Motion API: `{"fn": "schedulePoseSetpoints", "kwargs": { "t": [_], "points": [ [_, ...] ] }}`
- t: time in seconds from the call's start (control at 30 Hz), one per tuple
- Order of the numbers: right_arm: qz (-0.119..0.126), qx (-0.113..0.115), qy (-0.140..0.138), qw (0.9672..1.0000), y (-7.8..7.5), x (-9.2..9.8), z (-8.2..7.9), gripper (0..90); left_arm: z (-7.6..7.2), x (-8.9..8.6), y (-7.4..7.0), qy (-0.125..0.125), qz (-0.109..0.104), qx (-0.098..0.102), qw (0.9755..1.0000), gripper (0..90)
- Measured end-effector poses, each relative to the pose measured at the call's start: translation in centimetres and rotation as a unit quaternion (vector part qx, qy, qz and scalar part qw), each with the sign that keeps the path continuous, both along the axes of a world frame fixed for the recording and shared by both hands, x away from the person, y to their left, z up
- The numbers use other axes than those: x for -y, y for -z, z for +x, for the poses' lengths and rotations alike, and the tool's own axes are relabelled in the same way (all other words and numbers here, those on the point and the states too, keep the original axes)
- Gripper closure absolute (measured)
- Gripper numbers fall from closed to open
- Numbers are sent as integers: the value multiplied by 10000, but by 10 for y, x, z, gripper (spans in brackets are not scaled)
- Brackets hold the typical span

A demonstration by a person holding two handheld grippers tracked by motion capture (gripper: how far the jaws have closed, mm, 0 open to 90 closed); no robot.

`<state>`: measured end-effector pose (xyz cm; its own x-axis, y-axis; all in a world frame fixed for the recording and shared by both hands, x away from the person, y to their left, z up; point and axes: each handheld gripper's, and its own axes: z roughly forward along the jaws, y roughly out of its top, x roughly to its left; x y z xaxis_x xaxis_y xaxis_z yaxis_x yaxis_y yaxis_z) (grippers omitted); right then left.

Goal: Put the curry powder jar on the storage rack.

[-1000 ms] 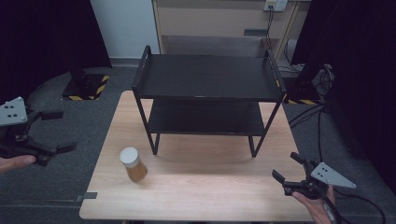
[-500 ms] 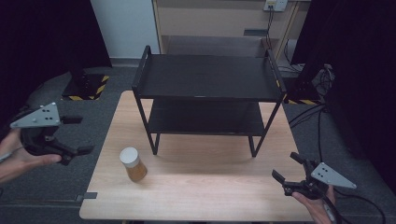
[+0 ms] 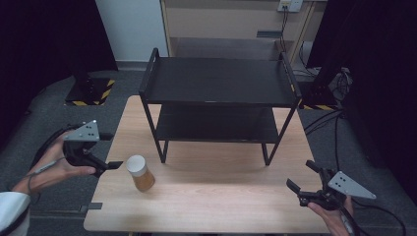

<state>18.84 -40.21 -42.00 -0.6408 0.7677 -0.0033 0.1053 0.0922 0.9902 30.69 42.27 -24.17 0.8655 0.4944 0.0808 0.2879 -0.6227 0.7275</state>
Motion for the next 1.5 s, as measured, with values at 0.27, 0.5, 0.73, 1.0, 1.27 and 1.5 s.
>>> {"fn": "schedulePoseSetpoints", "kwargs": {
  "t": [0.27, 0.5, 0.73, 1.0, 1.27, 1.5],
  "points": [
    [10, 2, 7, 10000, 0, 0, 0, 40, 22, 14, 39, 156, 104, -245, 9995, 36],
    [9, 1, 13, 10000, 0, 1, 0, 40, 33, 25, 66, 357, 196, -316, 9987, 70],
    [5, 10, 7, 10000, 0, 0, 0, 41, 39, 29, 84, 403, 237, -383, 9982, 151],
    [8, 7, 7, 10000, 1, 1, 0, 40, 46, 26, 94, 543, 188, -407, 9975, 322],
    [10, 21, 2, 10000, 1, 1, 0, 39, 43, 24, 94, 448, 94, -416, 9981, 326],
    [35, 50, -2, 10000, 1, 1, 0, 39, 36, 36, 45, 935, -88, -262, 9952, 325]
  ]
}}
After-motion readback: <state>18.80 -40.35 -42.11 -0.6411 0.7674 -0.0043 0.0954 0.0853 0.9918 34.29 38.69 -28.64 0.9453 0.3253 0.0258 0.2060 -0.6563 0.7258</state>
